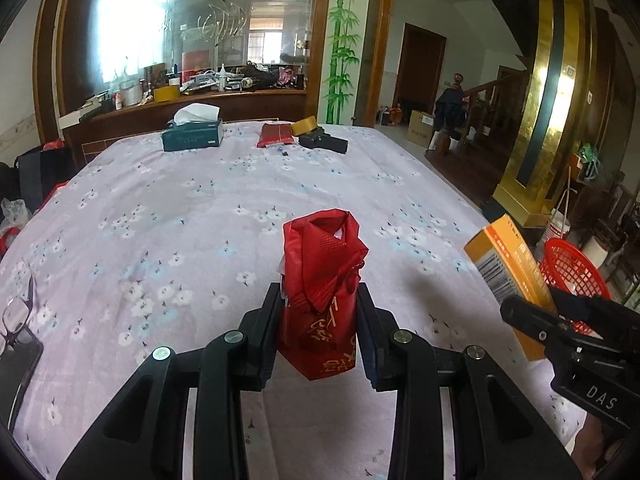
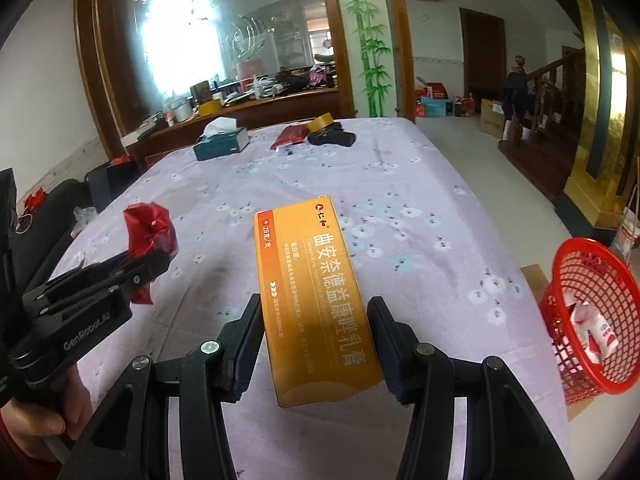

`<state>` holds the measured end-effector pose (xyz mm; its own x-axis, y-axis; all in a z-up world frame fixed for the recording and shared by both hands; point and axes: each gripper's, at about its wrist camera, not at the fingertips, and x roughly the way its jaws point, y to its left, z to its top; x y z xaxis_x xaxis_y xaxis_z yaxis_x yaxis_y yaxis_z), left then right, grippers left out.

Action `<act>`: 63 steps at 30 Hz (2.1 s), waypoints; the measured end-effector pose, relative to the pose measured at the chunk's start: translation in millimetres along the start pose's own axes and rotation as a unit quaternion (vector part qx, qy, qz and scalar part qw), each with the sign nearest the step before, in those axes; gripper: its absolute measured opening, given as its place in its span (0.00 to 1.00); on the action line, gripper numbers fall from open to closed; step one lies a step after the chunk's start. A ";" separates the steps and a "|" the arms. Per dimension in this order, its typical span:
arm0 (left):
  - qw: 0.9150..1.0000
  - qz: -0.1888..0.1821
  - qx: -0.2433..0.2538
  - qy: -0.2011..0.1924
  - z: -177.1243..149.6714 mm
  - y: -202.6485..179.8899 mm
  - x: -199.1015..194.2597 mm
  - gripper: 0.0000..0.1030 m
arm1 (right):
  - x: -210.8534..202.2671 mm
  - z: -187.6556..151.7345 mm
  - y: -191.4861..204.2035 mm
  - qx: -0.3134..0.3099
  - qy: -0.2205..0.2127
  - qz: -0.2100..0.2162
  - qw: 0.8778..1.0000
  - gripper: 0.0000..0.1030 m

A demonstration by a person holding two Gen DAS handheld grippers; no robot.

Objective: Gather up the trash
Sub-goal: 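Hold the red gift bag and orange box raised above the table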

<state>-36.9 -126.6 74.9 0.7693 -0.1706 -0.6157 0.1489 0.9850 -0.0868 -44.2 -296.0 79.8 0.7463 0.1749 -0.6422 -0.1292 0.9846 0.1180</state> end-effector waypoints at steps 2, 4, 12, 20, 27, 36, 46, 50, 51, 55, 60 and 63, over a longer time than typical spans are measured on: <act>1.000 -0.001 0.002 0.003 -1.9 -3.0 0.7 0.32 | -2.0 -2.0 -1.6 -0.001 -0.003 -0.005 1.000 0.54; 1.000 -0.001 0.004 0.004 -2.0 -4.2 2.4 0.32 | -2.3 -3.0 -2.7 0.000 -0.002 -0.004 1.000 0.54; 1.000 0.000 0.009 0.010 -4.8 -8.8 5.1 0.32 | -5.3 -5.2 -4.8 -0.008 -0.004 -0.013 1.000 0.54; 1.000 0.000 0.011 0.013 -7.4 -11.1 7.8 0.32 | -2.8 -5.6 -5.5 -0.009 -0.004 -0.017 1.000 0.55; 1.000 0.000 0.012 0.015 -8.3 -12.9 8.3 0.32 | -1.7 -6.0 -6.0 -0.010 -0.002 -0.023 1.000 0.55; 1.000 -0.003 0.012 0.019 -8.1 -13.2 10.7 0.32 | -0.5 -6.0 -7.1 -0.013 0.000 -0.029 0.999 0.54; 1.000 -0.004 0.014 0.022 -7.8 -14.7 13.8 0.32 | 3.2 -5.8 -9.3 -0.013 0.003 -0.034 0.999 0.55; 1.000 -0.005 0.016 0.023 -7.5 -16.9 14.9 0.32 | 3.9 -5.0 -10.5 -0.012 0.003 -0.036 0.999 0.55; 1.000 -0.006 0.016 0.023 -7.4 -17.6 15.3 0.32 | 4.1 -4.8 -11.3 -0.011 0.003 -0.036 0.999 0.55; 0.999 -0.008 0.020 0.024 -7.7 -20.7 17.5 0.32 | 3.7 -4.9 -13.6 -0.009 0.003 -0.039 0.999 0.55; 0.999 -0.011 0.026 0.025 -7.1 -27.0 19.3 0.32 | 1.3 -5.5 -19.5 -0.002 0.002 -0.043 0.999 0.55; 0.999 -0.012 0.031 0.026 -6.5 -31.8 20.7 0.32 | -0.7 -5.3 -24.5 0.004 -0.001 -0.045 0.999 0.55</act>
<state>-29.8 -161.3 59.8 0.7320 -0.1906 -0.6541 0.2055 0.9771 -0.0547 -44.9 -320.2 73.3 0.7557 0.0847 -0.6494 -0.0559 0.9963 0.0649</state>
